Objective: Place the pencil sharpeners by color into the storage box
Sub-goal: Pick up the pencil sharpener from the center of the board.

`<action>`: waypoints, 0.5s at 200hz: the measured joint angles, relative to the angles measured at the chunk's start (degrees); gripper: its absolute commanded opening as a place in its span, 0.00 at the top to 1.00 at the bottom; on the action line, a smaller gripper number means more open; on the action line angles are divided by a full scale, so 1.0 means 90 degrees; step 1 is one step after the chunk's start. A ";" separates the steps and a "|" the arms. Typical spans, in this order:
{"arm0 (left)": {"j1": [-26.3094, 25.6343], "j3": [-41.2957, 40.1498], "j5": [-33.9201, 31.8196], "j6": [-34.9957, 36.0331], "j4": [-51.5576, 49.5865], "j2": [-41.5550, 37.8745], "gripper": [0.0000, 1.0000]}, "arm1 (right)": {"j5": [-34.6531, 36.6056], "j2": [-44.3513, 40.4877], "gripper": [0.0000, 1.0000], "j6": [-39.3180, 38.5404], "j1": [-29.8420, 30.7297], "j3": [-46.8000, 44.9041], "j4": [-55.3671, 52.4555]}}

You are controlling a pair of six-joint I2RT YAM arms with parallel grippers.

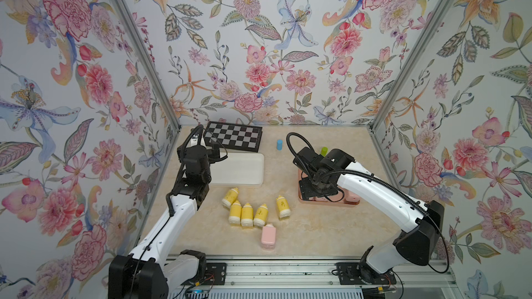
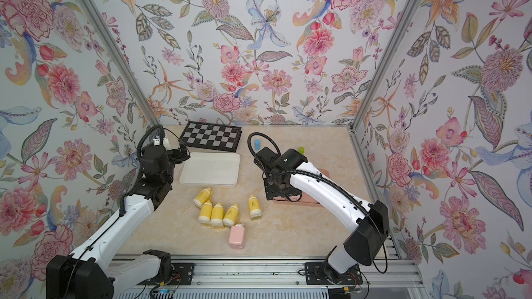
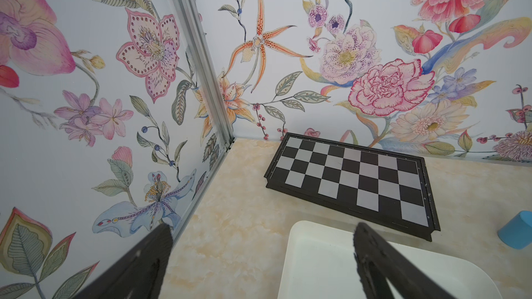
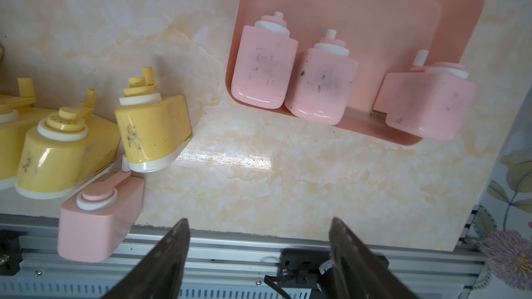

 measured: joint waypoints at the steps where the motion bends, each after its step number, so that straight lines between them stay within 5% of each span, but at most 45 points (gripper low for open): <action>1: 0.0000 0.0000 -0.0005 0.0000 0.0000 0.0000 0.01 | -0.0002 -0.0002 0.21 0.0012 0.0012 -0.0007 0.0000; 100: 0.0000 -0.0051 -0.0056 0.0002 0.0002 -0.0005 0.00 | -0.0389 0.0240 0.14 0.1911 0.1812 -0.0362 0.0075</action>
